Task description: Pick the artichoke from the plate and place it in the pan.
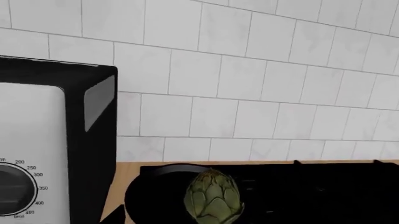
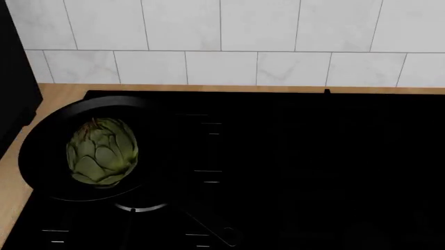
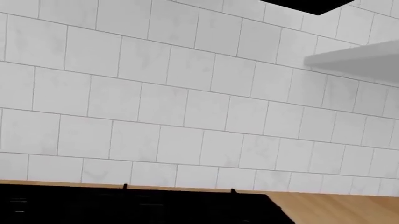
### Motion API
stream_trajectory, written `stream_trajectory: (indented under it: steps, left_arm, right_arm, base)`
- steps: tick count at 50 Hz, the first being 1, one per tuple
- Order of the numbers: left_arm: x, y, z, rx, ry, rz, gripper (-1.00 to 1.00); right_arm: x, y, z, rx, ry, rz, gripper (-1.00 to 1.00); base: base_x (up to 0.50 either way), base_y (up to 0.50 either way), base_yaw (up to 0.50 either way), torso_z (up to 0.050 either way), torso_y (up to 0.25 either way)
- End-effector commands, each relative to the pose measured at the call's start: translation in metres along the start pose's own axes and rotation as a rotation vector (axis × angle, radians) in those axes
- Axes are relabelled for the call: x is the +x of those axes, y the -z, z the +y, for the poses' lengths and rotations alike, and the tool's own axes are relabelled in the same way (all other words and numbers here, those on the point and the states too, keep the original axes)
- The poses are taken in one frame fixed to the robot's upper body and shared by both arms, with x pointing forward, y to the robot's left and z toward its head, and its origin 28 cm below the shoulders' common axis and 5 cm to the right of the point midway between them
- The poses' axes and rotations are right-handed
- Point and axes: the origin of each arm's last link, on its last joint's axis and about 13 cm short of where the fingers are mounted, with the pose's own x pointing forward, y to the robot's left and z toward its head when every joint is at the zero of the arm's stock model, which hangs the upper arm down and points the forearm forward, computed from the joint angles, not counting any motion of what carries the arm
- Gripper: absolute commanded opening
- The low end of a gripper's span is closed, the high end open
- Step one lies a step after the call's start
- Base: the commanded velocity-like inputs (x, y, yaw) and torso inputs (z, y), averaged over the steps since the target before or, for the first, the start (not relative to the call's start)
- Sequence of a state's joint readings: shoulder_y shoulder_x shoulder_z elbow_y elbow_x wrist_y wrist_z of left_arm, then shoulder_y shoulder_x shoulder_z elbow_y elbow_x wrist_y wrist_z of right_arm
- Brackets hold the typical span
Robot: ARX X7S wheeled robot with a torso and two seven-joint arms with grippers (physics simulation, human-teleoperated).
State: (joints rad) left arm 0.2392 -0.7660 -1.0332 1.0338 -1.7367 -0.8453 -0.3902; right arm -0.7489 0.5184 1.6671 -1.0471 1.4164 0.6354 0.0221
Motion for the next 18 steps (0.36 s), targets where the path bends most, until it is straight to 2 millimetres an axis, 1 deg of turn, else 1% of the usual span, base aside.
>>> stream_trajectory:
  steps: [1, 2, 3, 4, 5, 6, 7, 8, 9, 10, 11, 12, 13, 14, 15, 16, 17, 18]
  left_arm:
    - [-0.027, -0.008, -0.005, 0.008, -0.028, -0.068, 1.0]
    - [-0.028, -0.008, -0.005, 0.009, -0.028, -0.069, 1.0]
    - [-0.029, -0.009, -0.006, 0.011, -0.028, -0.071, 1.0]
    - [-0.032, -0.009, -0.007, 0.011, -0.027, -0.074, 1.0]
    - [-0.034, -0.009, -0.007, 0.014, -0.026, -0.073, 1.0]
    - [-0.035, -0.009, -0.007, 0.014, -0.027, -0.074, 1.0]
    - [-0.036, -0.009, -0.008, 0.017, -0.026, -0.075, 1.0]
    - [-0.037, -0.01, -0.007, 0.017, -0.03, -0.079, 1.0]
    - [-0.038, -0.01, -0.007, 0.016, -0.031, -0.082, 1.0]
    - [-0.039, -0.011, -0.007, 0.018, -0.033, -0.086, 1.0]
    - [-0.04, -0.012, -0.008, 0.018, -0.032, -0.09, 1.0]
    - [-0.041, -0.013, -0.008, 0.021, -0.032, -0.094, 1.0]
    - [-0.041, -0.013, -0.008, 0.022, -0.032, -0.096, 1.0]
    - [-0.041, -0.014, -0.008, 0.023, -0.031, -0.098, 1.0]
    - [-0.041, -0.014, -0.008, 0.022, -0.027, -0.097, 1.0]
    - [-0.041, -0.014, -0.008, 0.023, -0.027, -0.098, 1.0]
    - [-0.04, -0.014, -0.008, 0.024, -0.028, -0.098, 1.0]
    - [-0.04, -0.013, -0.009, 0.021, -0.023, -0.095, 1.0]
  right_arm:
    - [-0.016, -0.001, -0.006, -0.046, -0.007, -0.017, 1.0]
    - [-0.016, -0.002, -0.006, -0.047, -0.036, -0.017, 1.0]
    - [-0.002, -0.019, -0.007, -0.07, 0.025, -0.132, 1.0]
    - [-0.016, -0.004, -0.007, -0.051, -0.04, -0.02, 1.0]
    - [-0.016, -0.005, -0.007, -0.053, -0.048, -0.021, 1.0]
    - [-0.003, -0.023, -0.007, -0.079, 0.011, -0.137, 1.0]
    - [-0.016, -0.008, -0.007, -0.057, -0.055, -0.025, 1.0]
    - [-0.016, -0.01, -0.007, -0.059, -0.063, -0.027, 1.0]
    - [-0.005, -0.027, -0.007, -0.089, -0.007, -0.143, 1.0]
    - [-0.017, -0.015, -0.008, -0.063, -0.07, -0.03, 1.0]
    - [-0.017, -0.018, -0.007, -0.064, -0.072, -0.033, 1.0]
    - [-0.007, -0.034, -0.006, -0.101, -0.02, -0.148, 1.0]
    - [-0.016, -0.024, -0.006, -0.067, -0.074, -0.037, 1.0]
    - [-0.008, -0.039, -0.004, -0.11, -0.025, -0.152, 1.0]
    - [-0.006, -0.054, 0.0, -0.177, 0.034, -0.273, 1.0]
    - [-0.005, -0.051, 0.007, -0.18, 0.057, -0.249, 1.0]
    - [-0.006, -0.041, 0.015, -0.177, 0.048, -0.131, 1.0]
    - [-0.008, -0.038, 0.024, -0.139, 0.036, -0.11, 1.0]
  base:
    - [0.0, 0.0, 0.0, 0.0, 0.0]
    - [0.0, 0.0, 0.0, 0.0, 0.0]
    - [0.0, 0.0, 0.0, 0.0, 0.0]
    - [0.0, 0.0, 0.0, 0.0, 0.0]
    - [0.0, 0.0, 0.0, 0.0, 0.0]
    - [0.0, 0.0, 0.0, 0.0, 0.0]
    - [0.0, 0.0, 0.0, 0.0, 0.0]
    - [0.0, 0.0, 0.0, 0.0, 0.0]
    - [0.0, 0.0, 0.0, 0.0, 0.0]
    - [0.0, 0.0, 0.0, 0.0, 0.0]
    - [0.0, 0.0, 0.0, 0.0, 0.0]
    - [0.0, 0.0, 0.0, 0.0, 0.0]
    - [0.0, 0.0, 0.0, 0.0, 0.0]
    - [0.0, 0.0, 0.0, 0.0, 0.0]
    - [0.0, 0.0, 0.0, 0.0, 0.0]
    - [0.0, 0.0, 0.0, 0.0, 0.0]
    - [0.0, 0.0, 0.0, 0.0, 0.0]
    - [0.0, 0.0, 0.0, 0.0, 0.0]
